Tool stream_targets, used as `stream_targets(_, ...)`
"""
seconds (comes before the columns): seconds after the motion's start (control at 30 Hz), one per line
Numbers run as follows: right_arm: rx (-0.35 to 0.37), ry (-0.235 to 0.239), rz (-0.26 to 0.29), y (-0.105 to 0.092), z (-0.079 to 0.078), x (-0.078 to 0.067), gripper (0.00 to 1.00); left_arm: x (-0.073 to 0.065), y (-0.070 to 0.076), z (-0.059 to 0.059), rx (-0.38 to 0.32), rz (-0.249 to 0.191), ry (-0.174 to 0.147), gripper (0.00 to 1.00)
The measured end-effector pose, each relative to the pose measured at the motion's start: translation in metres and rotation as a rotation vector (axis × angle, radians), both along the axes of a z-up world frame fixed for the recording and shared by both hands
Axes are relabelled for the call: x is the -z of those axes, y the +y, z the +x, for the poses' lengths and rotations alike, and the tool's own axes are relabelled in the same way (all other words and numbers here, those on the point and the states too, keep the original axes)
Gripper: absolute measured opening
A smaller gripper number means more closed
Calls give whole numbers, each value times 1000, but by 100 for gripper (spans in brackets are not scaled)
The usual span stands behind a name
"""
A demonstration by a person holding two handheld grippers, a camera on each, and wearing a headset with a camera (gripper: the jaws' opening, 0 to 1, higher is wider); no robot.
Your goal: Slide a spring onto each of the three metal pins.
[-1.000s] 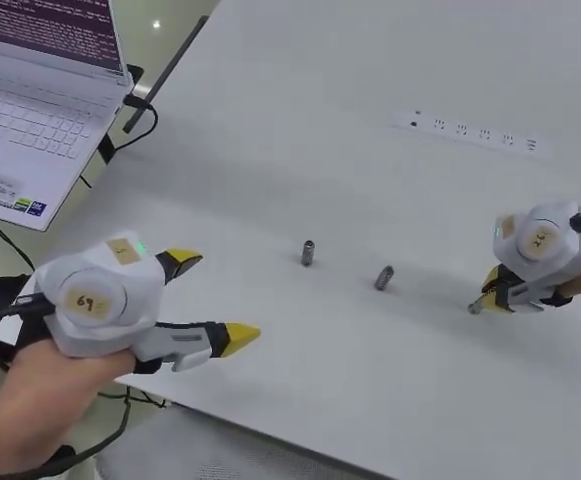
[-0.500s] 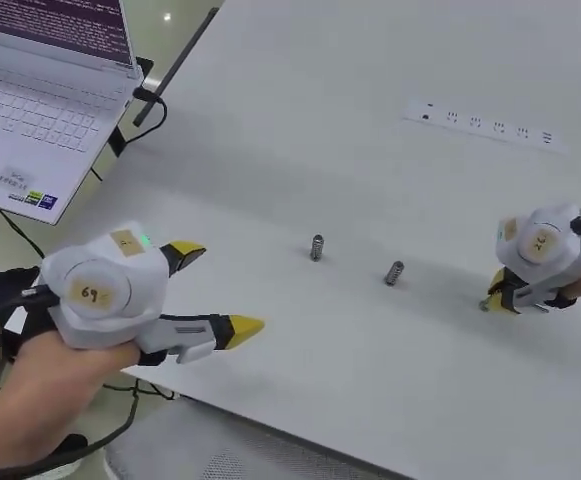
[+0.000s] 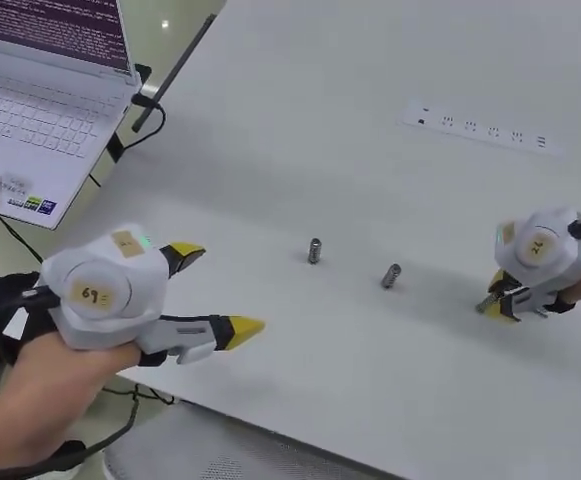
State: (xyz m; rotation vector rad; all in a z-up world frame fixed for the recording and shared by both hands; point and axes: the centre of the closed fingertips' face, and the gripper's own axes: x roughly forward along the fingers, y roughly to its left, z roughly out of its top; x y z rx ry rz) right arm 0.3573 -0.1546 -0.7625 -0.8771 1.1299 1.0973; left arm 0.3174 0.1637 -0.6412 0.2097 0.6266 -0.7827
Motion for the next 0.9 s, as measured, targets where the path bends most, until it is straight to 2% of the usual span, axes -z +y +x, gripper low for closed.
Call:
stream_targets(0.2,36,-34,2,-10,5,-4,26,-5,-5,-2,8,-12,-10,65)
stream_targets(0.33,68,-56,9,-14,2,-11,28,-9,-7,-4,14,-12,-19,64)
stream_targets(0.43,124,-90,16,-19,0,-15,31,-11,-7,-5,11,-25,-22,64)
stream_targets(0.47,137,-105,22,-20,-1,-16,32,-11,-7,-5,9,-29,-22,64)
stream_targets(0.73,222,-128,56,-24,-21,-21,32,-12,-6,-9,13,-27,-30,64)
stream_targets(0.9,294,-152,116,-22,-29,-24,35,-14,-4,-9,8,-39,-34,64)
